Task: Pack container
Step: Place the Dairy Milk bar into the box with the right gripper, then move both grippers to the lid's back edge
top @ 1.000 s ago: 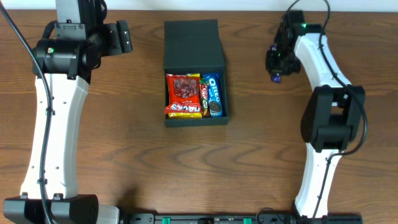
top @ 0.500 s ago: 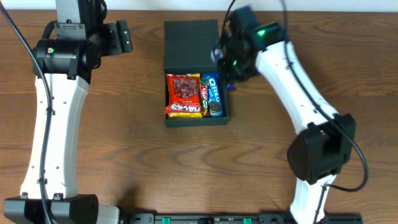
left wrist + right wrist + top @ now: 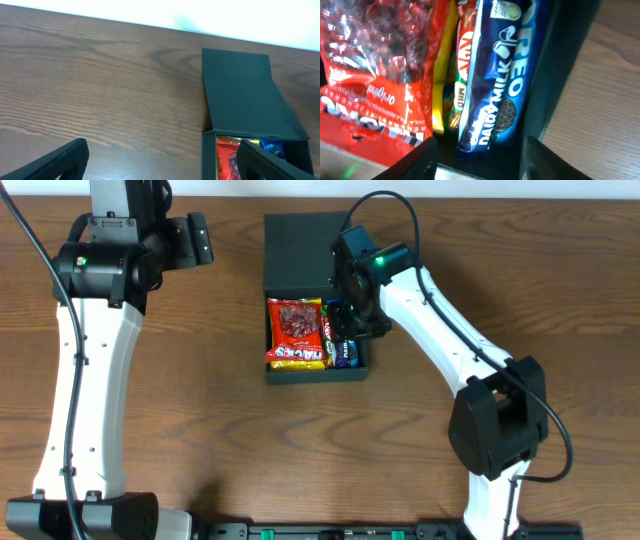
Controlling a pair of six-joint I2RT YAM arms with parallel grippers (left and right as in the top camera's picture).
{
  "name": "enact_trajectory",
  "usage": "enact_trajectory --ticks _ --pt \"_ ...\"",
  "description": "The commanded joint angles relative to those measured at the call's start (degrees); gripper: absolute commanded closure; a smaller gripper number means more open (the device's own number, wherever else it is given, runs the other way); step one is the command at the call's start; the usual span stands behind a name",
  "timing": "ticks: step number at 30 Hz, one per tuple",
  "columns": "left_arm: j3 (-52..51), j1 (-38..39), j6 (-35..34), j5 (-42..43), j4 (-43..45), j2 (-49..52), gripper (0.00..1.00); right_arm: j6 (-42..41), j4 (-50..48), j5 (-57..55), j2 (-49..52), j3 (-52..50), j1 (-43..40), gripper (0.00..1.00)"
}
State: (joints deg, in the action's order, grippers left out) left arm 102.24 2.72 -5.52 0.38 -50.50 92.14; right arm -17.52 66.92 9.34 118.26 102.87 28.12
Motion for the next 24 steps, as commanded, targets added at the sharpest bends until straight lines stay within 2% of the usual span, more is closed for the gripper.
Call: enact_trajectory --ticks 1,4,5,6,9,10,12,13,15,19,22,24 --pt "-0.17 -0.17 0.85 2.93 0.09 -0.48 0.05 -2.21 -0.74 -1.01 -0.52 0.31 0.09 0.38" --pt "-0.17 -0.17 0.87 3.1 -0.13 -0.33 0.05 -2.19 -3.02 -1.03 -0.61 1.95 -0.83 0.38" --pt "-0.2 -0.17 0.87 3.1 -0.15 -0.02 0.02 -2.19 -4.17 -1.05 -0.74 2.99 -1.55 0.38" --pt "-0.2 -0.17 0.87 3.13 -0.13 0.44 0.11 -2.16 -5.25 -1.29 -0.9 3.91 -2.38 0.4" --pt "-0.2 -0.17 0.83 3.82 -0.04 3.23 0.56 -1.46 -9.31 -2.08 -1.05 5.79 -5.66 0.55" --pt "-0.2 -0.17 0.81 4.31 0.02 4.66 0.66 -1.53 -10.78 -2.03 -1.05 5.86 -7.1 0.58" --pt "-0.2 -0.07 0.81 6.82 0.17 8.46 0.79 -1.55 -12.09 -2.01 -1.05 5.86 -9.62 0.64" --pt "-0.2 -0.07 0.81 9.6 0.2 11.02 0.92 -1.51 -12.2 -2.1 -1.05 5.86 -11.04 0.75" --pt "-0.2 -0.07 0.81 12.68 0.59 15.21 0.94 -1.53 -12.9 -3.58 -0.96 5.81 -13.18 0.98" --pt "-0.2 -0.07 -0.07 16.28 3.74 21.2 0.94 -1.55 -17.7 -5.03 -0.92 4.66 -15.78 0.99" --pt "-0.2 -0.07 -6.78 20.9 9.33 25.7 0.94 -0.22 -22.53 -3.72 0.0 2.56 -17.18 0.99" --pt "-0.17 -0.07 -11.21 22.47 12.07 28.06 0.95 -0.22 -24.17 1.97 1.99 2.56 -17.99 0.99"
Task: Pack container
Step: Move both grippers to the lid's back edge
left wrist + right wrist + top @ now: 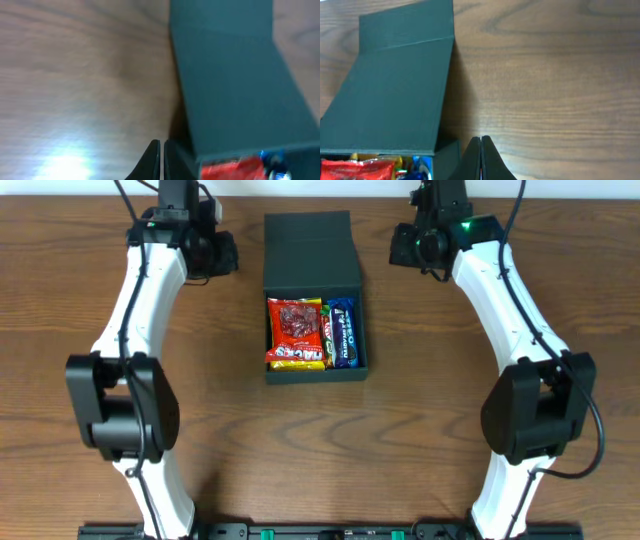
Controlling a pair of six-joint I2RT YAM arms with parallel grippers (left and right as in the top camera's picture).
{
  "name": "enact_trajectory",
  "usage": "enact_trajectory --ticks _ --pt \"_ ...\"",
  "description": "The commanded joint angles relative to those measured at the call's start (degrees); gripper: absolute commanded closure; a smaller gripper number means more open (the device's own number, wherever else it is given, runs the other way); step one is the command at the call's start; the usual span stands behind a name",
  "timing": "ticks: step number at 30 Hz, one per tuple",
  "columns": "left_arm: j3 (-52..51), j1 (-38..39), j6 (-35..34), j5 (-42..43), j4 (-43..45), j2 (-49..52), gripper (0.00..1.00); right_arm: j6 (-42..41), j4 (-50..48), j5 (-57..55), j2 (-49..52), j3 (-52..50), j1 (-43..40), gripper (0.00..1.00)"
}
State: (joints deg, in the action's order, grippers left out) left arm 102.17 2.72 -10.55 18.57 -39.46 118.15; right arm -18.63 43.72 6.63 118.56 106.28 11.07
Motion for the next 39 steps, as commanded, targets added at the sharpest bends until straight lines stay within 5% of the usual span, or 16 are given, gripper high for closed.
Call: enact_trajectory --ticks 1,6,15,39 --pt "-0.11 -0.07 -9.18 5.16 2.34 3.39 0.94 0.87 -1.97 8.02 2.99 -0.85 -1.4 0.99" --pt "-0.11 -0.07 -16.37 8.28 6.78 8.57 0.94 -1.79 -8.59 22.71 10.84 -0.59 -3.34 0.99" --pt "0.87 -0.04 -22.97 13.07 8.79 14.97 0.95 -6.93 -10.86 30.88 20.76 3.54 -3.76 0.99" --pt "3.06 1.27 -23.28 27.69 21.73 15.34 0.94 -4.9 -27.5 60.06 23.02 4.07 -6.8 0.99"
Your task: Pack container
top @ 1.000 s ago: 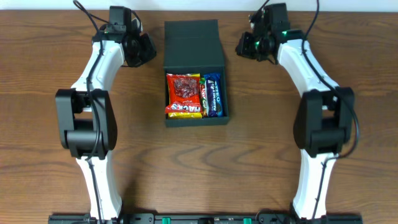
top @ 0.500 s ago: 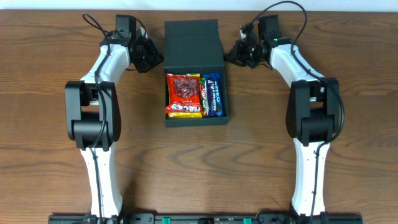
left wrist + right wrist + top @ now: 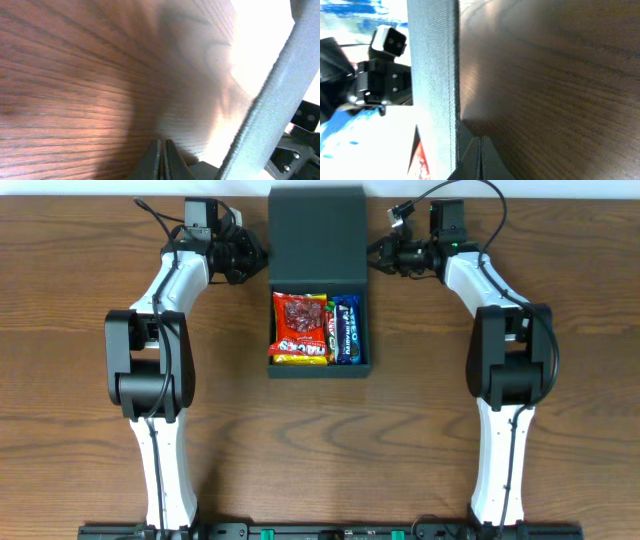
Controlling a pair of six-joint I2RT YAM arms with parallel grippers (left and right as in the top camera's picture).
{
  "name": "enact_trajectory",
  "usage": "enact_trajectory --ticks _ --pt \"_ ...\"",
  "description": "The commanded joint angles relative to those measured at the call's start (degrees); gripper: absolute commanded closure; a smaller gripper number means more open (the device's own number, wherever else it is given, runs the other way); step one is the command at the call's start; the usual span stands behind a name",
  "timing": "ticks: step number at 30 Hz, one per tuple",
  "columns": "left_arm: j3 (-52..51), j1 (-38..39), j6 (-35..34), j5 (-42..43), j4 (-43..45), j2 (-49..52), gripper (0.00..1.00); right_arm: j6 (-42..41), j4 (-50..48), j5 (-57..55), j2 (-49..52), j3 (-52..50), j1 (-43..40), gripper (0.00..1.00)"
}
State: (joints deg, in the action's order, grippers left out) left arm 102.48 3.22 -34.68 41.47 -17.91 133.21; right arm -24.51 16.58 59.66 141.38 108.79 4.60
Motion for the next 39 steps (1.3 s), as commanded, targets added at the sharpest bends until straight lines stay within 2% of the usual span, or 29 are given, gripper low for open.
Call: enact_trajectory --ticks 1,5,10,14,19,26,29,39 --pt "3.45 0.76 1.64 5.16 0.15 0.15 0.94 0.98 -0.33 7.56 0.09 1.84 -0.48 0.98" --pt "7.04 0.76 4.24 6.69 -0.28 -0.66 0.94 1.27 0.07 8.52 -2.19 3.5 -0.59 0.99" --pt "8.83 0.87 8.35 8.13 -1.16 -3.63 0.94 7.3 5.77 8.46 -6.93 4.81 -0.11 0.98" --pt "8.83 0.87 14.23 8.13 -4.26 -7.8 0.94 13.22 13.0 6.03 -11.43 4.81 -0.04 0.98" --pt "8.83 0.87 22.23 8.09 -10.14 -13.92 0.94 22.1 25.29 -2.58 -17.18 4.81 0.94 0.99" --pt "8.81 0.87 36.15 4.39 -22.62 -22.1 0.94 29.53 40.39 -13.35 -22.16 4.81 3.41 0.99" --pt "8.81 0.87 40.61 -0.83 -30.38 -23.96 0.94 29.94 46.12 -20.31 -23.02 4.81 4.5 0.99" --pt "8.81 0.87 40.87 -11.15 -42.05 -24.17 0.94 23.23 49.35 -34.21 -23.1 4.81 4.59 0.99"
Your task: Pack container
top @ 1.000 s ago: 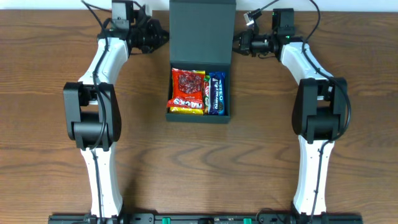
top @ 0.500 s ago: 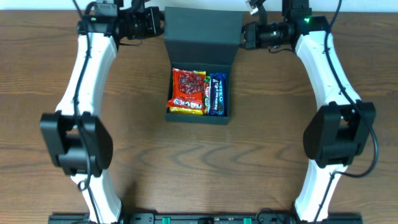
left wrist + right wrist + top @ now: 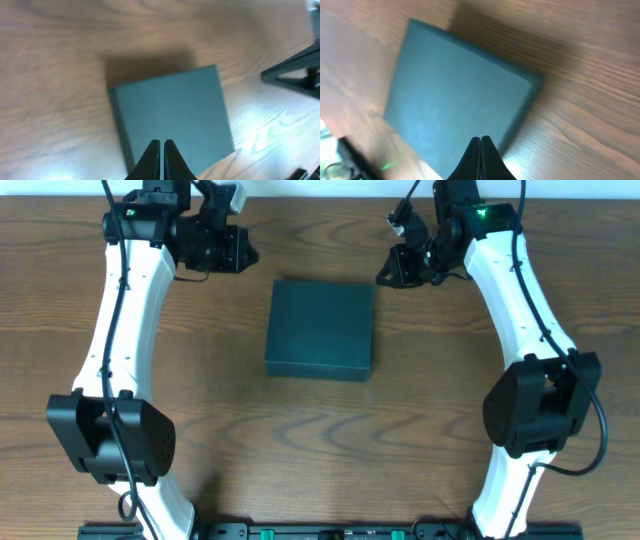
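Observation:
The dark green box (image 3: 320,329) lies in the middle of the wooden table with its lid down flat; the snacks inside are hidden. My left gripper (image 3: 238,248) hangs above the table beyond the box's far left corner, fingers pressed together and empty. My right gripper (image 3: 385,275) hangs off the box's far right corner, also shut on nothing. The left wrist view looks down on the closed box (image 3: 170,115) past its shut gripper (image 3: 162,144). In the right wrist view the box (image 3: 460,95) fills the middle, under the shut gripper (image 3: 481,139).
Bare brown tabletop (image 3: 320,450) surrounds the box on all sides. The table's far edge runs just behind both grippers. Both white arms reach in from the near edge along the left and right sides.
The lid, which stood open showing the snacks, now lies closed on the box. Both grippers have drawn back from the lid's sides and sit higher and farther out.
First my right gripper was open over the snack packets in the open box while the left was open off to the side. Then both grippers were shut near the far corners of the lid. Then they flanked the raised lid. Now the box is closed.

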Controlling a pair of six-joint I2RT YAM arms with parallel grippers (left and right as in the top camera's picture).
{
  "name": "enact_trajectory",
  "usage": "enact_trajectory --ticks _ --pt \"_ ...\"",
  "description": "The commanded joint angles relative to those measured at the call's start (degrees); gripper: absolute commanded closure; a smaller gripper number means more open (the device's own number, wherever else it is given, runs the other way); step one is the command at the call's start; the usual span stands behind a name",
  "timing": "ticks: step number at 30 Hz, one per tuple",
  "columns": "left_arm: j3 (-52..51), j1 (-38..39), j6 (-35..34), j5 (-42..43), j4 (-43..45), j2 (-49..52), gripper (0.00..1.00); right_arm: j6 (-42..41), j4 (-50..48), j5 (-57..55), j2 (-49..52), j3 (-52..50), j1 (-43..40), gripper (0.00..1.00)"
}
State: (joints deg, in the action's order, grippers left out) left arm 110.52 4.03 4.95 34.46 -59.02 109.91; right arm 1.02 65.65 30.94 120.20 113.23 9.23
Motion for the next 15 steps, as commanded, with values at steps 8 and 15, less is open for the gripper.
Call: enact_trajectory --ticks 8,15 --pt "0.74 -0.52 -3.89 -13.11 -8.72 -1.07 0.94 -2.29 -1.09 -9.7 -1.99 0.39 -2.56 0.99" --pt "-1.99 1.14 -3.65 -13.75 -14.43 -11.52 0.94 -1.14 4.61 -11.67 -11.15 0.39 -2.8 0.98"
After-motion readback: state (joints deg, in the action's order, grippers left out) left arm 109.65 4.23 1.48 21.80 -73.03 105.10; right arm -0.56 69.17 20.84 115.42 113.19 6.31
